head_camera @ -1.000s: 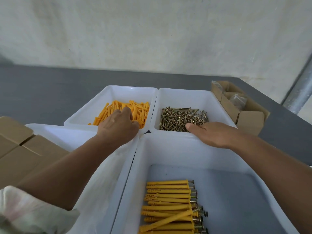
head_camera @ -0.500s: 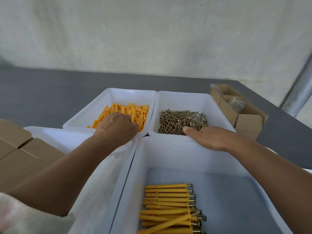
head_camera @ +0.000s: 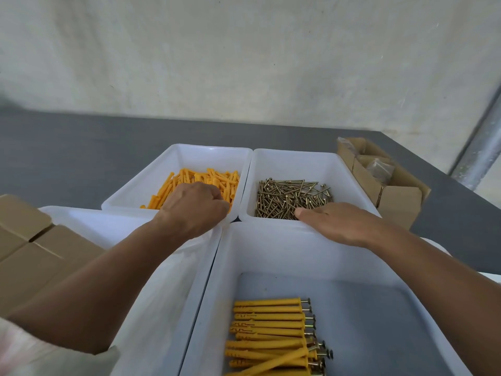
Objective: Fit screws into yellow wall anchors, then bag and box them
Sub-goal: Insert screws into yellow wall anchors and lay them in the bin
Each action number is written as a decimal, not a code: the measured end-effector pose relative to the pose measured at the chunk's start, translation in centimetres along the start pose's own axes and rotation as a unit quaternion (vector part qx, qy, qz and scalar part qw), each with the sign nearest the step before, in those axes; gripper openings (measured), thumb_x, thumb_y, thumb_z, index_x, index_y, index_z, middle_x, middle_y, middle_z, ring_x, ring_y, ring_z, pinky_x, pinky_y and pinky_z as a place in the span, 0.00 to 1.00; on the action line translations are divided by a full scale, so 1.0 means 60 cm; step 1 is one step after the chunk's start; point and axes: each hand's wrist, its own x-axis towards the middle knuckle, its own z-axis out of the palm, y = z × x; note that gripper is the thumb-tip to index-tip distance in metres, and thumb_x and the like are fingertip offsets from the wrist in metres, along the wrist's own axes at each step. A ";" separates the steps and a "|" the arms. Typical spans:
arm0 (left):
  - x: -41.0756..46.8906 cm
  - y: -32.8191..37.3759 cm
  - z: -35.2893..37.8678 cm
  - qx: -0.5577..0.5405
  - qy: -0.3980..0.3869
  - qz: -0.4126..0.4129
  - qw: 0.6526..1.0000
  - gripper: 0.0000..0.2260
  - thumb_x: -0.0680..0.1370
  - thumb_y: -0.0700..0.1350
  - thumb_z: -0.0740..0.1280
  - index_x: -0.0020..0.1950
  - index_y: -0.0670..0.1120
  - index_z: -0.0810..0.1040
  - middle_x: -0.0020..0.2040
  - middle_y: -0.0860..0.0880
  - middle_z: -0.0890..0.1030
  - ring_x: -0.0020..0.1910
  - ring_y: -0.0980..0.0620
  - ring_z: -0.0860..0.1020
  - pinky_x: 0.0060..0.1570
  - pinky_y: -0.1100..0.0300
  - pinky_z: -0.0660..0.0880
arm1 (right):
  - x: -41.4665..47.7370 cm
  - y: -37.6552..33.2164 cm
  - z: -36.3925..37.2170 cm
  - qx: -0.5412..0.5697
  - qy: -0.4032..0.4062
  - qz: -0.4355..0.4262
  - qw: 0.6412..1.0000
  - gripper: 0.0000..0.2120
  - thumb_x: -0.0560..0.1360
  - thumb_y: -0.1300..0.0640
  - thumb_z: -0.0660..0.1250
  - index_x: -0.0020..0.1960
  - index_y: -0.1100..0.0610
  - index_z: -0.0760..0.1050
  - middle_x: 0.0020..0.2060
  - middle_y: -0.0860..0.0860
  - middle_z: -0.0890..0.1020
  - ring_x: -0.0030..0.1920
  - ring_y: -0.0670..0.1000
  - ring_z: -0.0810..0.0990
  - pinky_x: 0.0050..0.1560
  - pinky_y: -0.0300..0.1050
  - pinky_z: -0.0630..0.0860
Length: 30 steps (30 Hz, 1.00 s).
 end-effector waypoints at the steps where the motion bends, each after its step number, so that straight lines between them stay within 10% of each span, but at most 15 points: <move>1: -0.001 0.002 -0.001 -0.004 0.010 0.005 1.000 0.06 0.74 0.47 0.64 0.41 0.51 0.81 0.38 0.56 0.79 0.39 0.58 0.74 0.32 0.63 0.68 | -0.001 0.001 0.000 0.014 0.005 -0.010 1.000 0.31 0.77 0.30 0.46 0.59 0.49 0.78 0.58 0.48 0.79 0.58 0.52 0.75 0.60 0.51 0.71; 7: -0.009 0.008 -0.002 0.009 0.027 0.037 0.999 0.09 0.73 0.42 0.64 0.47 0.53 0.83 0.38 0.60 0.77 0.38 0.61 0.73 0.32 0.67 0.66 | -0.002 0.011 -0.003 0.101 0.045 -0.057 0.992 0.21 0.79 0.40 0.60 0.36 0.55 0.68 0.31 0.47 0.72 0.34 0.47 0.70 0.35 0.42 0.63; 21: -0.016 0.018 -0.010 -0.133 0.119 0.044 0.983 0.04 0.76 0.46 0.68 0.49 0.50 0.82 0.45 0.53 0.83 0.46 0.52 0.81 0.50 0.58 0.77 | -0.003 0.005 0.000 0.205 0.137 -0.076 0.966 0.07 0.72 0.51 0.73 0.38 0.50 0.77 0.34 0.44 0.80 0.36 0.43 0.76 0.35 0.37 0.68; 30: -0.010 0.021 -0.018 -0.279 0.171 0.074 0.942 0.05 0.79 0.47 0.66 0.52 0.52 0.81 0.33 0.50 0.80 0.34 0.52 0.79 0.41 0.57 0.79 | -0.009 -0.005 -0.010 0.236 0.198 -0.080 0.948 0.06 0.73 0.56 0.71 0.39 0.47 0.79 0.35 0.44 0.82 0.39 0.43 0.80 0.39 0.39 0.74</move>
